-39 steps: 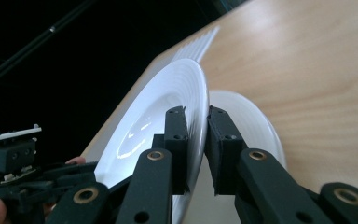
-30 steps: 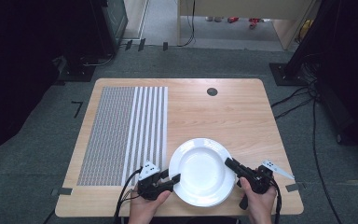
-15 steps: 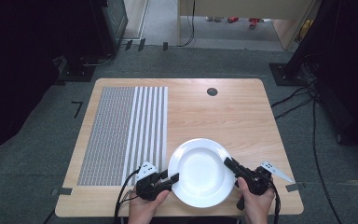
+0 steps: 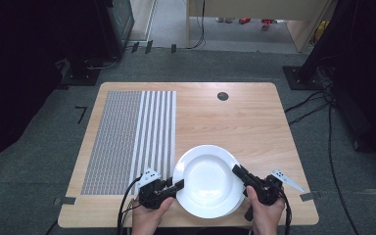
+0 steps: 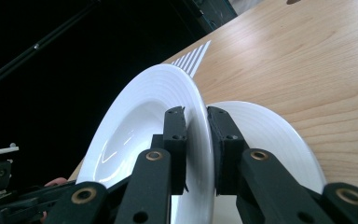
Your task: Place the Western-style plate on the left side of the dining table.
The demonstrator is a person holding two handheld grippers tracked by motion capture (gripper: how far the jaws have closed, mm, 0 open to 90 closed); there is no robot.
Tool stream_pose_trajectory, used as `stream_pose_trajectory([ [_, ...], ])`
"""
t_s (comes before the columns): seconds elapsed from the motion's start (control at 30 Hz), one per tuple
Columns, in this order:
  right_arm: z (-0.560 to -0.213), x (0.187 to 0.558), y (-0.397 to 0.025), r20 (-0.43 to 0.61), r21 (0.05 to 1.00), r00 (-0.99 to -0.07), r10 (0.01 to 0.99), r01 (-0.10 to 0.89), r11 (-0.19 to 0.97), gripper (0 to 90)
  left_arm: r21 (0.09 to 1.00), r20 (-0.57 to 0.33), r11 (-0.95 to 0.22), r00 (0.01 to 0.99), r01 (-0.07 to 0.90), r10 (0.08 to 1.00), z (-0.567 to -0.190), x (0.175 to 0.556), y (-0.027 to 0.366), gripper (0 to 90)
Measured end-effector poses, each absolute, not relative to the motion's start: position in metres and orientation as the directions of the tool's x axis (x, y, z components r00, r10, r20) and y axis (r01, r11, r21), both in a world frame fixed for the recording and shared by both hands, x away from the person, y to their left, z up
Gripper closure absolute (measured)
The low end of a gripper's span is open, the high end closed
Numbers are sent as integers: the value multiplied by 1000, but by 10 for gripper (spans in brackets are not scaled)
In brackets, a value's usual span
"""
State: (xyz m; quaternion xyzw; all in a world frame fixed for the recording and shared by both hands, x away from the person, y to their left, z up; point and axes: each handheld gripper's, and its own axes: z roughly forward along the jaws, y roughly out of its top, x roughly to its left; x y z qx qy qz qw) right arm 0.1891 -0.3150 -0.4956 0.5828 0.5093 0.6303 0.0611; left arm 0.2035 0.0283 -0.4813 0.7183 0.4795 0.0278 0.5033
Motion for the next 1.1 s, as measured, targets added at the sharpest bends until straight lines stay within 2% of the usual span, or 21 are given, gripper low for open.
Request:
stream_pose_trajectory([
  [0.63,-475,193,-302,668,719,-323,670,512,-470,785,765,-462,5,544,644,701,-457,208,47,674],
  [1.1,-444,225,-254,657,727,-351,667,527,-439,774,768,-490,79,504,636,711,-425,229,98,700],
])
